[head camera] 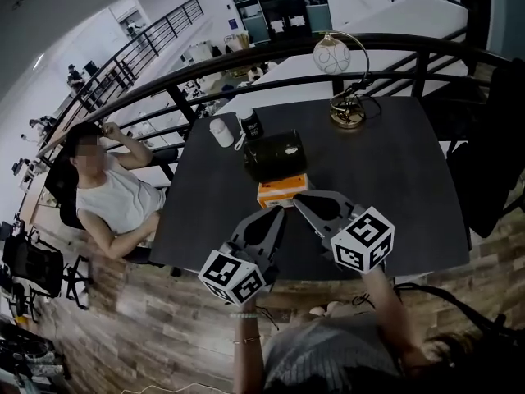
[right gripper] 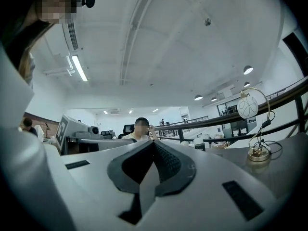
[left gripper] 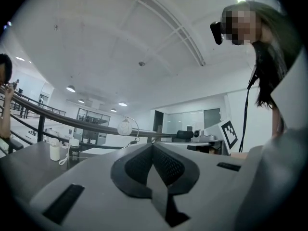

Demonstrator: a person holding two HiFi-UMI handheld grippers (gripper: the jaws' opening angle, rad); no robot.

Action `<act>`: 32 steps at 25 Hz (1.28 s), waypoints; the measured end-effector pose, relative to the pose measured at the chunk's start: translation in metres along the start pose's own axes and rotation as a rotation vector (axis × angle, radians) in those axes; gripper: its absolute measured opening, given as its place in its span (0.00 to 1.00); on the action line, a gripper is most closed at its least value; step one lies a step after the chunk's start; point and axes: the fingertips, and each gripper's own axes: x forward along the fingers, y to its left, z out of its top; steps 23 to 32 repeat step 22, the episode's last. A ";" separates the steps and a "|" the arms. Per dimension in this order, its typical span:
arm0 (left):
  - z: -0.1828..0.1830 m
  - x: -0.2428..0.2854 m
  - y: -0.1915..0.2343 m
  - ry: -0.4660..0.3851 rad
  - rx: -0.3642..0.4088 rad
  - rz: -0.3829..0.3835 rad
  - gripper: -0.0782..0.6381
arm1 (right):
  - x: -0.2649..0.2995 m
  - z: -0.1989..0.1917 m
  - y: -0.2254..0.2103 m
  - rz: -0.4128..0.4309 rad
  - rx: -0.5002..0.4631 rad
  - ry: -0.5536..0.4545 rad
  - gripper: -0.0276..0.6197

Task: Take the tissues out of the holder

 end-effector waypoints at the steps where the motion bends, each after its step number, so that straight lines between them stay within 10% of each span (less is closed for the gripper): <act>1: 0.000 0.001 -0.002 -0.001 0.000 -0.003 0.12 | -0.002 0.001 0.000 -0.003 -0.002 -0.005 0.06; 32: -0.017 -0.003 -0.003 0.071 0.056 0.031 0.12 | -0.005 -0.025 0.011 0.023 -0.010 0.011 0.06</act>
